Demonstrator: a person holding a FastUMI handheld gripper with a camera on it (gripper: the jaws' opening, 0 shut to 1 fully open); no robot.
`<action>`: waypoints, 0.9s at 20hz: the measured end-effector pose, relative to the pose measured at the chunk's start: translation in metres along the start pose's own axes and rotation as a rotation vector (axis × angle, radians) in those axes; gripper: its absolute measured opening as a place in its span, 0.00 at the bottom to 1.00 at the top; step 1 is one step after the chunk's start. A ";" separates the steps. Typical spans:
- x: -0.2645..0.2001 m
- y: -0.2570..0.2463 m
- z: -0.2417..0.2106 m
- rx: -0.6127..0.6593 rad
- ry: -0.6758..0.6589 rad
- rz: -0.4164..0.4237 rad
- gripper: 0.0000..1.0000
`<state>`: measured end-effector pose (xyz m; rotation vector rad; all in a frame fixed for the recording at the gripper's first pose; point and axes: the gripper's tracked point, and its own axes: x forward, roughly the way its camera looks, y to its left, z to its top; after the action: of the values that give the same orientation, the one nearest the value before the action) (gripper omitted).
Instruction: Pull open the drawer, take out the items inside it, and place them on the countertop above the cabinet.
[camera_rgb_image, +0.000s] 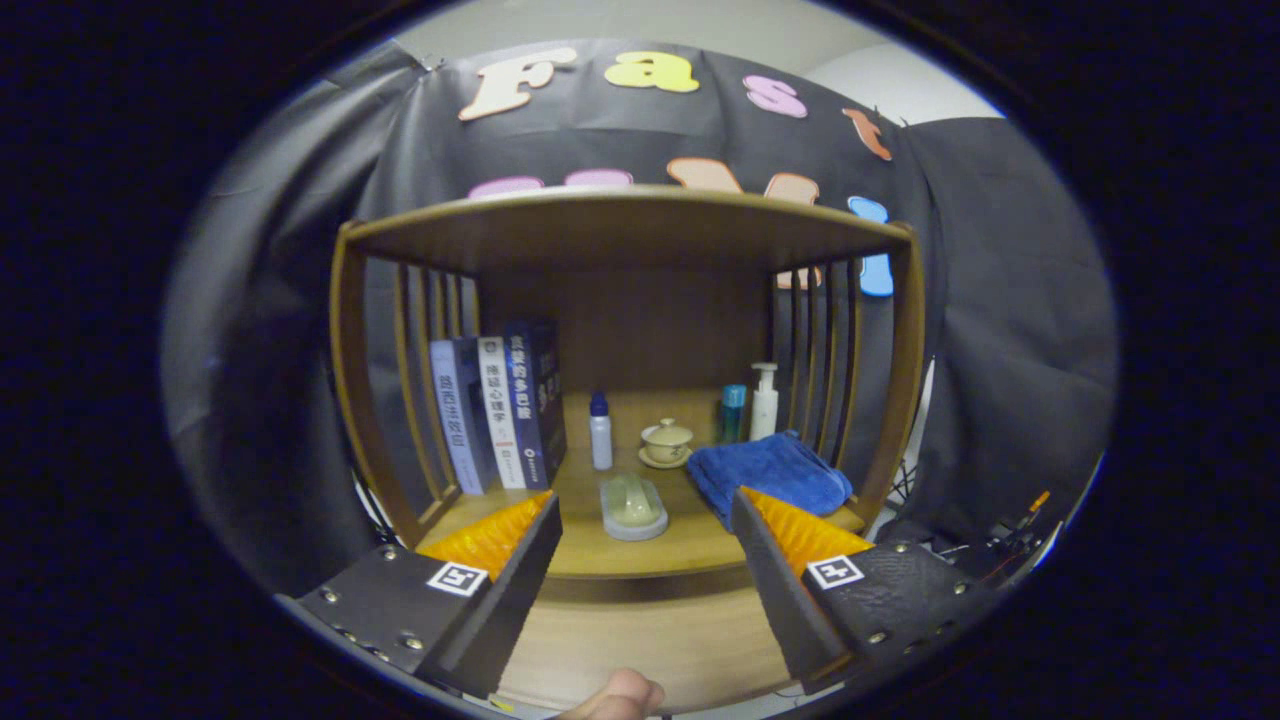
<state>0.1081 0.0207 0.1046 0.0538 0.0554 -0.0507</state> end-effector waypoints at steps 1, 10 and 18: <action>-0.013 -0.003 0.001 0.004 -0.013 -0.003 1.00; -0.109 -0.021 -0.047 0.026 -0.074 0.028 1.00; -0.132 -0.021 -0.156 -0.026 -0.009 0.083 1.00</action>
<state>-0.0332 0.0149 -0.0440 0.0298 0.0444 0.0324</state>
